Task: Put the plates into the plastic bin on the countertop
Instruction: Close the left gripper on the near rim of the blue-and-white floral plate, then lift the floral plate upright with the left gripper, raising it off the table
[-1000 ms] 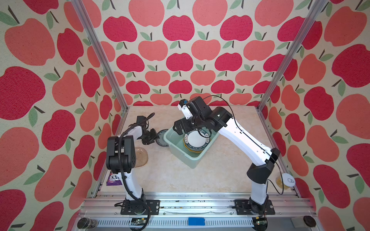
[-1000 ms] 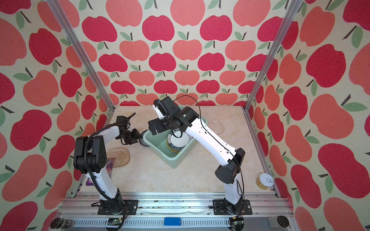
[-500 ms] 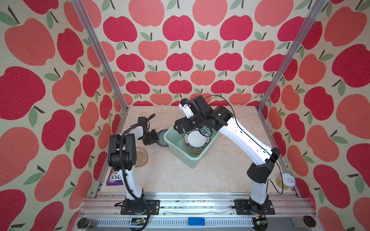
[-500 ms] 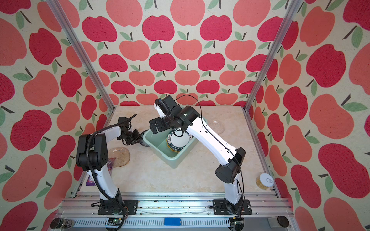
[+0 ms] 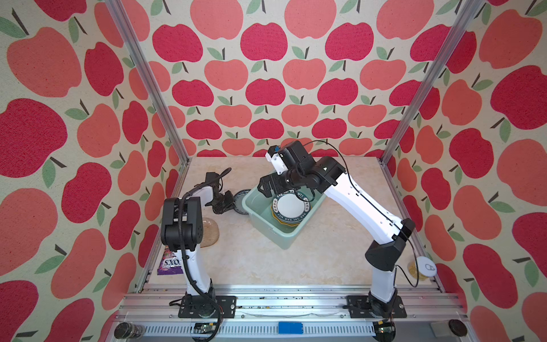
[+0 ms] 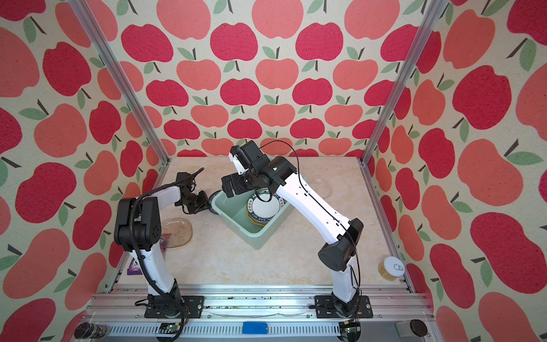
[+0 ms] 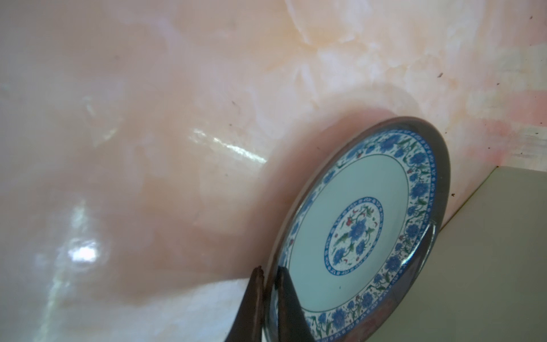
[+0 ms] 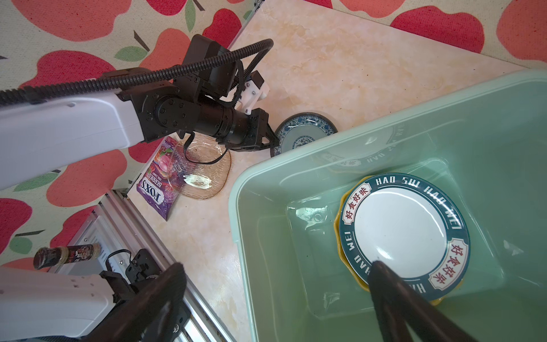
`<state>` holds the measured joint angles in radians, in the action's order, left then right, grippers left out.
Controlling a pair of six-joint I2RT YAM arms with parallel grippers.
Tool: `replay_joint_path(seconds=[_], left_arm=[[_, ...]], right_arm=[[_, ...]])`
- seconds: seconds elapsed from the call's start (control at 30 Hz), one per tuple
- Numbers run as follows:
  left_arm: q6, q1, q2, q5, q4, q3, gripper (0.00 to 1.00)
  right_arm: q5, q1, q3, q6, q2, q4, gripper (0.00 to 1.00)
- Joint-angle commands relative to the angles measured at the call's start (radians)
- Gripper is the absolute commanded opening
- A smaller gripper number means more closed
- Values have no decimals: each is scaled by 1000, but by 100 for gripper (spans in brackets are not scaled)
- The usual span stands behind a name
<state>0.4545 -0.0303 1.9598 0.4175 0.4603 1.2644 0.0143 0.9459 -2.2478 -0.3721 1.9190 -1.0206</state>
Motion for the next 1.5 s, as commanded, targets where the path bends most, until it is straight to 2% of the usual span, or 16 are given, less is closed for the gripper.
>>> replay_joint_path(seconds=[0.0, 0.2, 0.6, 1.13, 1.47], left_arm=[[-2, -3, 33, -52, 28, 3, 1], [22, -30, -24, -46, -10, -51, 0], [118, -110, -241, 27, -145, -190, 0], [192, -159, -450, 58, -180, -250, 0], [279, -190, -576, 107, -254, -275, 0]], right_arm=[[13, -5, -29, -22, 8, -24, 99], [16, -4, -31, -33, 9, -24, 99], [16, -1, -19, -52, -4, -33, 99], [-12, 12, 17, -57, -27, -26, 99], [7, -2, 45, -55, -47, 11, 99]])
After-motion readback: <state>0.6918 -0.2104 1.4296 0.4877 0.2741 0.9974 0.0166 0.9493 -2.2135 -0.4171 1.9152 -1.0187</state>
